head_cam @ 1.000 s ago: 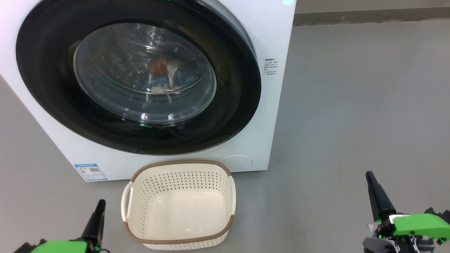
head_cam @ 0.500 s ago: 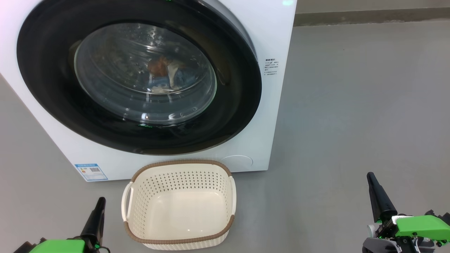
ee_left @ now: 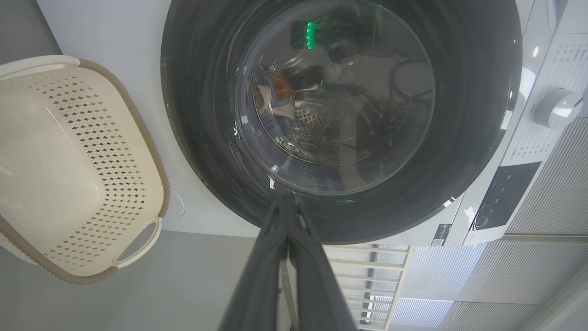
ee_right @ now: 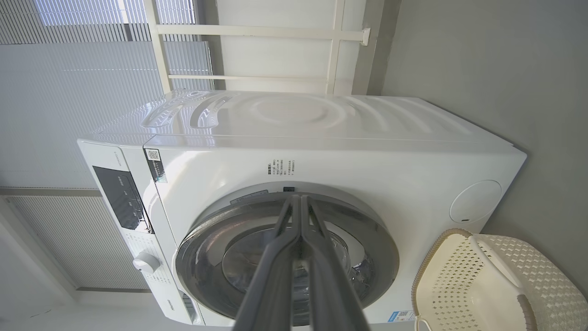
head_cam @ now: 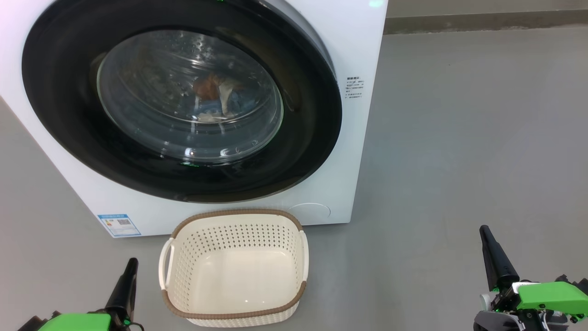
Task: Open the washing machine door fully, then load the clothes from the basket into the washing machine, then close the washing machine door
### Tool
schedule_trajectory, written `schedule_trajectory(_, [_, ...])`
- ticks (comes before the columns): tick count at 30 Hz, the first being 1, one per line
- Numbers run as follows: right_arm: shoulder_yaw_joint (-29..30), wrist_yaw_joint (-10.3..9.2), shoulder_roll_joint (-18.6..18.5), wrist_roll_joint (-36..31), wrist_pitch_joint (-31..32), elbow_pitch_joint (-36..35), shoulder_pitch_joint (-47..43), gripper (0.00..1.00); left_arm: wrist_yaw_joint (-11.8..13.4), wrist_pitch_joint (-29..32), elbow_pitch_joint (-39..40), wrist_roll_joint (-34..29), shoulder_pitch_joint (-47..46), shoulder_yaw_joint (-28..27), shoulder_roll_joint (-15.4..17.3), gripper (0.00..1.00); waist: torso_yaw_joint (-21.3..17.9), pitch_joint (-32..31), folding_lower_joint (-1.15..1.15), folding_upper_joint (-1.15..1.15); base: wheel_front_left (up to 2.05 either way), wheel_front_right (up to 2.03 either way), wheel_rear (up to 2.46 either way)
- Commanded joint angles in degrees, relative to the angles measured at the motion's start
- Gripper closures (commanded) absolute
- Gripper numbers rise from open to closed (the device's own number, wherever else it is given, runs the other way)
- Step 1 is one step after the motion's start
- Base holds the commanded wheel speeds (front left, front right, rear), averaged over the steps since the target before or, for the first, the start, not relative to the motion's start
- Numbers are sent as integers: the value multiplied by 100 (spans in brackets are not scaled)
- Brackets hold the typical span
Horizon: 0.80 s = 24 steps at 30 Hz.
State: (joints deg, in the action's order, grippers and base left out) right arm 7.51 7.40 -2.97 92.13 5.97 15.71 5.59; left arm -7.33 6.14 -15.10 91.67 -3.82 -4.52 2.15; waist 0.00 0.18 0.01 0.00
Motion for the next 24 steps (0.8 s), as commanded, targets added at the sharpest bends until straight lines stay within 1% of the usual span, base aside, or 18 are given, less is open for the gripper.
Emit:
schedule_trajectory(1, [-120, 9, -9, 21, 35, -169, 57, 100, -15, 36, 107, 49, -237, -201, 77, 100, 0, 0, 0, 0, 0, 0, 0])
schedule_trajectory(24, [-111, 9, -3, 14, 42, -169, 58, 100, -15, 38, 107, 47, -237, -203, 75, 100, 0, 0, 0, 0, 0, 0, 0])
